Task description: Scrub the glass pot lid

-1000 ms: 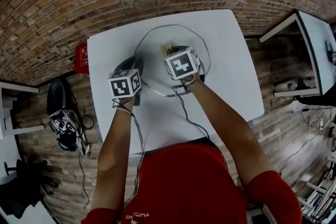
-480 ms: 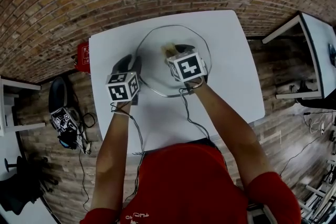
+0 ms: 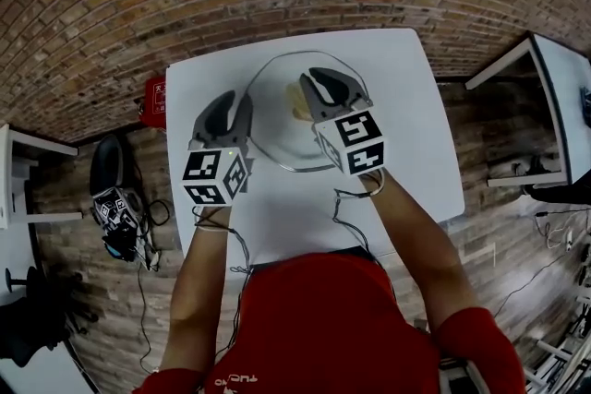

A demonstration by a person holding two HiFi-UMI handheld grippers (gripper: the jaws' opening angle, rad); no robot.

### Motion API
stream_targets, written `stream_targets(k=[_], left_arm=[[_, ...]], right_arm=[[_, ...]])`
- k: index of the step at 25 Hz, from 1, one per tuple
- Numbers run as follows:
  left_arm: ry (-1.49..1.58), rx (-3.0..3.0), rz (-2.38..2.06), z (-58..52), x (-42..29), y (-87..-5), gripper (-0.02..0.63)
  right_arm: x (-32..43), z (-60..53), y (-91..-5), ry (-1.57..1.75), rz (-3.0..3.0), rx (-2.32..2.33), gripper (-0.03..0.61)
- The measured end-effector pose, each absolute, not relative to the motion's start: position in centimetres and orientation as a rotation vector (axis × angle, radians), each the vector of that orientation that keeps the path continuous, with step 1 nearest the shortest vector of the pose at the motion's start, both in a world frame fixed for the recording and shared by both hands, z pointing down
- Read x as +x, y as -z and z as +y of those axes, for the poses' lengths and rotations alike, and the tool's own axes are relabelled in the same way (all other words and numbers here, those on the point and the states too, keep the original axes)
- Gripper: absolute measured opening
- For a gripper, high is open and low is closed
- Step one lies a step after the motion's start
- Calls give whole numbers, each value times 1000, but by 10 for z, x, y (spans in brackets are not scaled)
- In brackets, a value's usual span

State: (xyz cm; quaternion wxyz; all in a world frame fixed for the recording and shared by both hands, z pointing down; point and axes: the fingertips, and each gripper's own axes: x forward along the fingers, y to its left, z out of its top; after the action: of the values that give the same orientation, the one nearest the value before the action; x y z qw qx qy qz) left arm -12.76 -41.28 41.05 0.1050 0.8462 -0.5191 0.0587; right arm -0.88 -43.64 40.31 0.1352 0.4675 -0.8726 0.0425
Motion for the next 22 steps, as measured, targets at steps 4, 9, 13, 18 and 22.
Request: stream_targets(k=[4, 9, 13, 18, 22], left_arm=[[-74, 2592, -1533, -397, -109, -366, 72], [-24, 2657, -1533, -383, -96, -335, 30], [-19, 2655, -1544, -378, -93, -328, 20], [-14, 2669, -1540, -372, -87, -323, 18], [-2, 2663, -1543, -371, -90, -321, 17]], right_arm=[[-16, -418, -373, -23, -2621, 1368, 48], [-29, -400, -347, 35, -2701, 1338, 37], [-33, -391, -331, 57, -2739, 1325, 31], [-34, -384, -322, 48, -2758, 1315, 29], [-36, -381, -321, 57, -2752, 1309, 29]])
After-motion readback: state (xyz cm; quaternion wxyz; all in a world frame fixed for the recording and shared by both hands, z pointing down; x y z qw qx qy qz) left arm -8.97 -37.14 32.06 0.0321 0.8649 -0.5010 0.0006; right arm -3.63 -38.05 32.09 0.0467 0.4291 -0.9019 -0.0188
